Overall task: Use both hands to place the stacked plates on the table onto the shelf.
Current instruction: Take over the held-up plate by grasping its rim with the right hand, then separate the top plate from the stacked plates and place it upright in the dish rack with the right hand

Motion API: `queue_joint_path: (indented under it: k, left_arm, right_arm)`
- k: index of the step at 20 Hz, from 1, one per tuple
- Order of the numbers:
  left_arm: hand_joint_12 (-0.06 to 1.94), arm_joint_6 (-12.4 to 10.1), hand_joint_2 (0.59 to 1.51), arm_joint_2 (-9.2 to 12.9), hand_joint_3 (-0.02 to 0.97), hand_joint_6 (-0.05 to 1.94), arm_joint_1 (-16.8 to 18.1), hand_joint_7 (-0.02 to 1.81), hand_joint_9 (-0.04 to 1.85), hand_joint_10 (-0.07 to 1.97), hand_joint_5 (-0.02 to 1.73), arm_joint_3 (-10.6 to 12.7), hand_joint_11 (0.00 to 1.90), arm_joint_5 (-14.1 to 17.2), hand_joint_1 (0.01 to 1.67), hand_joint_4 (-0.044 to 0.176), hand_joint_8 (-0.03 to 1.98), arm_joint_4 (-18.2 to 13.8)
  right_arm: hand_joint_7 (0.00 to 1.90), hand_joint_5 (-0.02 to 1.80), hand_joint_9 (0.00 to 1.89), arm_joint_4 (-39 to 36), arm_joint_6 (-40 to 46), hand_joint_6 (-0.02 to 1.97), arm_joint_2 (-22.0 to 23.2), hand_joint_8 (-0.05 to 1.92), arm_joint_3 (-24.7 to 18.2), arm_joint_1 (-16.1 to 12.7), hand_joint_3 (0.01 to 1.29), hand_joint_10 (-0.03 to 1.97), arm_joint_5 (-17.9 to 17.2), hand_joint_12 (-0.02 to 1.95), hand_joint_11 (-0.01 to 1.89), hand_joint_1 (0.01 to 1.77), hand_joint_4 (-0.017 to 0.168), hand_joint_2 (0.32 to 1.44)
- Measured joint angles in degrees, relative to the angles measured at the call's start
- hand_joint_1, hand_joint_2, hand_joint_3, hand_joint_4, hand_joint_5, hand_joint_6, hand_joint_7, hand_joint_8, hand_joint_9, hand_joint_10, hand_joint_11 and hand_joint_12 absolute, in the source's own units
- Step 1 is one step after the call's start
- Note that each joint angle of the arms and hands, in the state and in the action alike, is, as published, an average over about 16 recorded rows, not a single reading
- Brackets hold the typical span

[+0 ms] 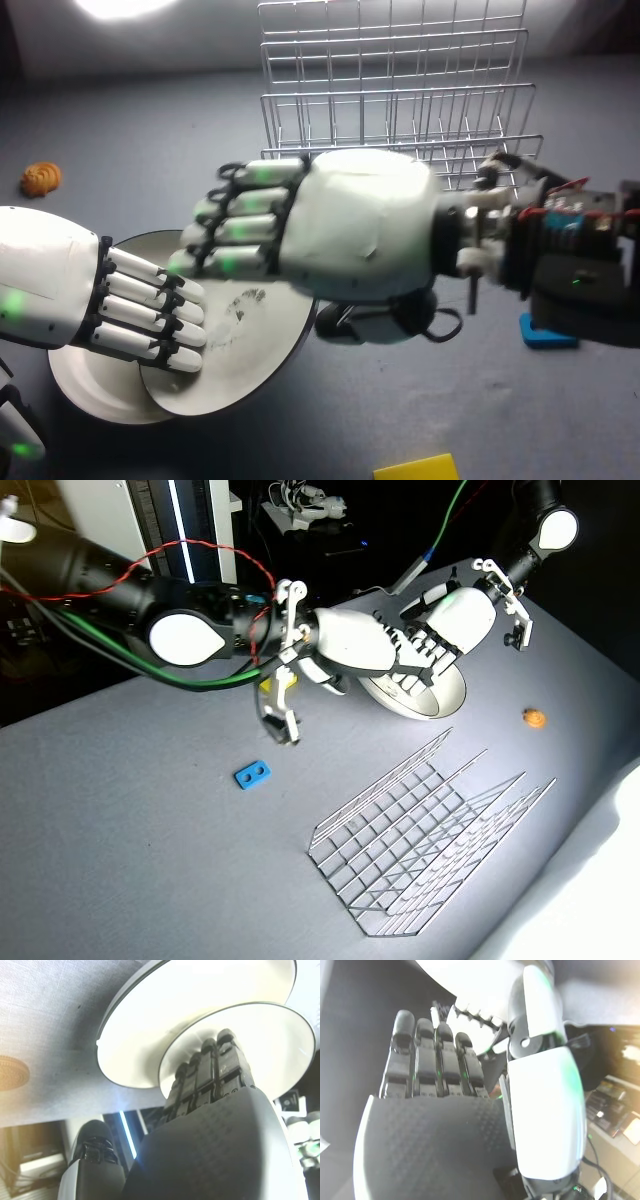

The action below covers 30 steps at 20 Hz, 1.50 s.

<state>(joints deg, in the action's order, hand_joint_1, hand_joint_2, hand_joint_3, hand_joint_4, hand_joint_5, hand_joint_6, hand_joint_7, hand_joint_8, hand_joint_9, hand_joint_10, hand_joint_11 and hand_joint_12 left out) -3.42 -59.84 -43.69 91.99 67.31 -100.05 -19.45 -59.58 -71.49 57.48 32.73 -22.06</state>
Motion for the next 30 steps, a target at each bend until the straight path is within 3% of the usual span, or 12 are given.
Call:
queue_joint_path:
  k: [6, 11, 22, 30]
  left_arm:
    - [0.01, -0.1, 1.12, 0.0, 0.018, -0.02, 0.1, -0.01, 0.01, 0.0, 0.0, -0.1, 0.01, -0.1, 0.02, -0.002, -0.02, 0.0]
    - [0.01, -0.1, 1.124, 0.0, 0.018, -0.02, 0.1, -0.01, 0.01, 0.0, 0.0, -0.1, 0.01, 0.0, 0.02, -0.002, -0.02, -0.1]
    - [0.01, -0.7, 1.153, 0.2, 0.018, -0.01, 1.6, -0.01, 0.01, 0.0, 0.01, -0.1, 0.01, 0.1, 0.02, -0.002, -0.02, -0.3]
    - [0.01, -2.5, 1.165, 2.2, 0.018, 0.0, 5.7, 0.01, 0.02, 0.0, 0.03, 0.5, 0.01, 0.7, 0.02, -0.002, 0.0, 0.4]
  right_arm:
    - [0.35, 0.31, 0.35, 0.0, -1.4, 0.02, -5.0, 0.01, 3.0, 0.2, 0.02, 0.02, 0.7, 0.91, 0.06, 1.12, 0.001, 1.05]
    - [0.56, 0.51, 0.56, 0.0, -2.2, 0.03, -7.8, 0.01, 5.2, 0.7, 0.02, 0.03, 0.9, 1.04, 0.2, 1.11, 0.001, 1.06]
    - [0.93, 0.82, 1.07, -0.6, -3.2, 0.51, -9.8, 0.31, 6.9, 1.0, 0.01, 0.02, -1.1, 0.92, 0.82, 1.11, -0.005, 0.99]
    - [1.01, 0.86, 1.26, -0.2, -2.9, 0.89, -9.1, 0.62, 6.0, 0.2, 0.01, 0.0, -2.2, 0.91, 1.0, 1.12, -0.005, 0.95]
